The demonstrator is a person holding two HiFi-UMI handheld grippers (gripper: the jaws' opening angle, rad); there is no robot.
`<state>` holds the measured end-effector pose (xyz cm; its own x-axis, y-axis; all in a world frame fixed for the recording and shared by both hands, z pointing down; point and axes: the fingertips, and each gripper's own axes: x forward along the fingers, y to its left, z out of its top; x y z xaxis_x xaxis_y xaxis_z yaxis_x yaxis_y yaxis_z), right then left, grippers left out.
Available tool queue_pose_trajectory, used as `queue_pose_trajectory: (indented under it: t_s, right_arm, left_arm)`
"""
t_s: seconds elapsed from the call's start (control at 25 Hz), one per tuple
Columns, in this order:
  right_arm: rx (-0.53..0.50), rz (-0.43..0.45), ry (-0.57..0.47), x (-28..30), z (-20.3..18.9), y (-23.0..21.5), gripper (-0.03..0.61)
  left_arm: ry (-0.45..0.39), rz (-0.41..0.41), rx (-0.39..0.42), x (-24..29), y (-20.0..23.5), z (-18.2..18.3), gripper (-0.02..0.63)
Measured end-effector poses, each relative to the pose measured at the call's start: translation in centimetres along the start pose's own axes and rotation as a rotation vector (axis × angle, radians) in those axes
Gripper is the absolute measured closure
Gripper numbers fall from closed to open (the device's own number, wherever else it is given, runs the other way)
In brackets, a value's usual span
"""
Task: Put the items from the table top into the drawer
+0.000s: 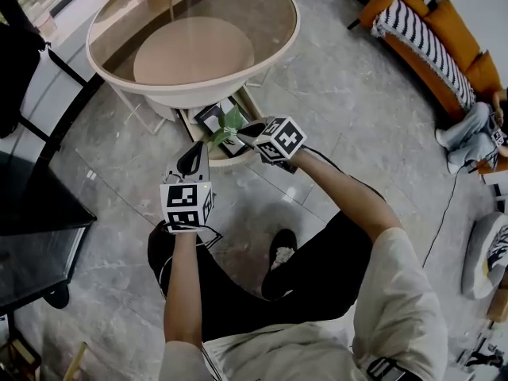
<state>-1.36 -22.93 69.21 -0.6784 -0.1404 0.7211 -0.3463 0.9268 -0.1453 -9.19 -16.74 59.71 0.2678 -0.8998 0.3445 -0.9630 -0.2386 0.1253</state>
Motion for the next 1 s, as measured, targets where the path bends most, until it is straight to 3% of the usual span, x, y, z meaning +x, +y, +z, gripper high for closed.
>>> queue_pose_trajectory:
  t_s: [0.2,0.36,0.72,1.0]
  right_arm:
    - [0.059,-0.063,0.037,4.5,-1.5,-3.0,0.541]
    - [0.049,-0.102,0.033,5.4,-2.4,-3.7,0.54]
    - [-0.002,-0.089,0.019,1.9,-2.2,-4.3,0.529]
    - [-0.04,-0.065,-0.078,-0.4,-1.3,-3.3,0.529]
  left_arm:
    - [0.011,0.033,-0.004,-0.5,1.1,-0.6,0.591]
    - [0.029,0.04,-0.014,-0.8,1.1,-1.4,0.591]
    - [0.033,0.012,0.015,1.4,-0.2,-0.5,0.591]
    - [0.063,-0.014,0.044,3.6,-1.7,-0.8,0.591]
